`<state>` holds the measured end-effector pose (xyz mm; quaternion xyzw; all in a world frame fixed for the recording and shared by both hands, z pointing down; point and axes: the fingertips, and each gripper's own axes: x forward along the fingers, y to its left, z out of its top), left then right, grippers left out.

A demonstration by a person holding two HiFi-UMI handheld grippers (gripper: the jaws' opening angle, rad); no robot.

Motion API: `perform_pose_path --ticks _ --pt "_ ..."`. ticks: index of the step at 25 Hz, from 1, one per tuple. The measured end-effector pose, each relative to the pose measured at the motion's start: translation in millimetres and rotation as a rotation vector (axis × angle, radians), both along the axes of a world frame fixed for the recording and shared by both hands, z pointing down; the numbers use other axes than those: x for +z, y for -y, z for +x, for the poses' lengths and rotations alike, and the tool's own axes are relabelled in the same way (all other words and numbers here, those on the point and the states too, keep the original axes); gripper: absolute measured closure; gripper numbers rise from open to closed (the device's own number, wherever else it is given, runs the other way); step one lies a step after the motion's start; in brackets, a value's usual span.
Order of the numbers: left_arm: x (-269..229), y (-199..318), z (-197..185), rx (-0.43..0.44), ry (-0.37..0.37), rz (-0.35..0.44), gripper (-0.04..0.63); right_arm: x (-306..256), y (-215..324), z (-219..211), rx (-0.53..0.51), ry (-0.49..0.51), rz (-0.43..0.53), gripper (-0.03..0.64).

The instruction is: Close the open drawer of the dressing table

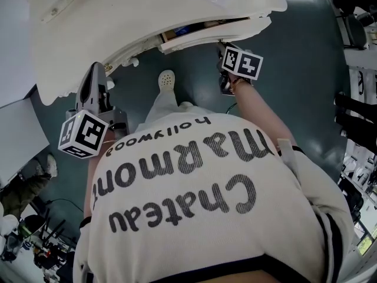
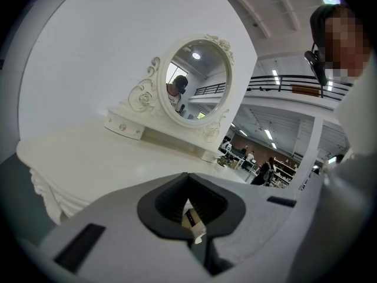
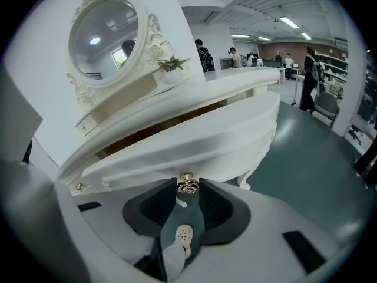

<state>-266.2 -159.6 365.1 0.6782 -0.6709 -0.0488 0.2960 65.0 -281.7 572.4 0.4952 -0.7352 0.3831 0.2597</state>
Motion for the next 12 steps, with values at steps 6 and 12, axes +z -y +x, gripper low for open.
perform_pose_path --ticks 6,12 --pt "1 -2 -2 -0.008 0.004 -0.005 0.588 -1 7 -4 -0.02 -0.003 0.005 0.482" --pt "2 -2 -2 -0.014 0.002 -0.008 0.588 -1 12 -7 -0.046 -0.009 0.006 0.481"
